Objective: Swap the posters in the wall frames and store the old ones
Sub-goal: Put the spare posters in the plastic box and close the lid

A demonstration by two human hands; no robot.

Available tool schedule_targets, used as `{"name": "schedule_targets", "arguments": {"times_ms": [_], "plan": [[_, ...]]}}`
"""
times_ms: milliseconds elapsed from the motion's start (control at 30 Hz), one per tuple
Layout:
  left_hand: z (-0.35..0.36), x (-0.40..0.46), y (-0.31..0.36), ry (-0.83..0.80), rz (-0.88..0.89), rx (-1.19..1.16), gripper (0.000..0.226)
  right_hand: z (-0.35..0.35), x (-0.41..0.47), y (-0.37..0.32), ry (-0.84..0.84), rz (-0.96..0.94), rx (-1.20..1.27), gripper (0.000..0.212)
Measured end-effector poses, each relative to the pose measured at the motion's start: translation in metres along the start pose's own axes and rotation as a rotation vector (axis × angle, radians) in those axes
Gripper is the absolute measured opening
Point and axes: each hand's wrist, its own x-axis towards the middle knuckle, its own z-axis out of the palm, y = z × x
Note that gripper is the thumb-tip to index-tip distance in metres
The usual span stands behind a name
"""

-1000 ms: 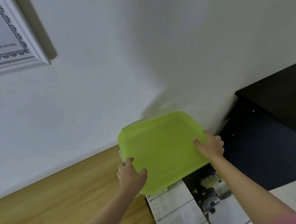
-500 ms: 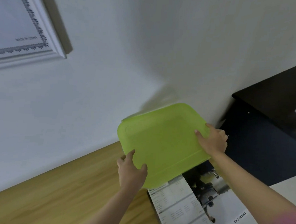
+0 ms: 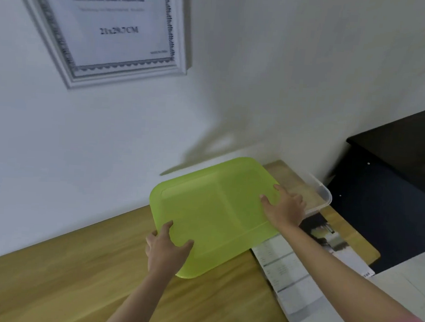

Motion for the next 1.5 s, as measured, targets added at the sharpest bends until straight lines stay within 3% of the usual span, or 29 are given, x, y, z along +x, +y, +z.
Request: {"name": "schedule_targets", "arguments": {"times_ms": [433,1033,1267,1500], "plan": [[-0.097,0.014,-0.12,0.072,-0.137,0.037,0.094,0.087,-0.128,-0.068,-0.16,-0.003,-0.006,0.058],[-0.076,0.041,-0.152,0.045,-0.222,0.123,0.087,0.14,-0.116,-0.044,-0.399,-0.057,0.037,0.069],[-0.072,0.04,-0.151,0.047,-0.182,0.176,0.086,0.148,-0.12,-0.038,-0.404,-0.121,-0.051,0.067],[-0.052,0.01,-0.134,0.04,0.045,0.221,0.073,0.123,-0.146,-0.016,-0.354,-0.222,0.104,0.055]]}}
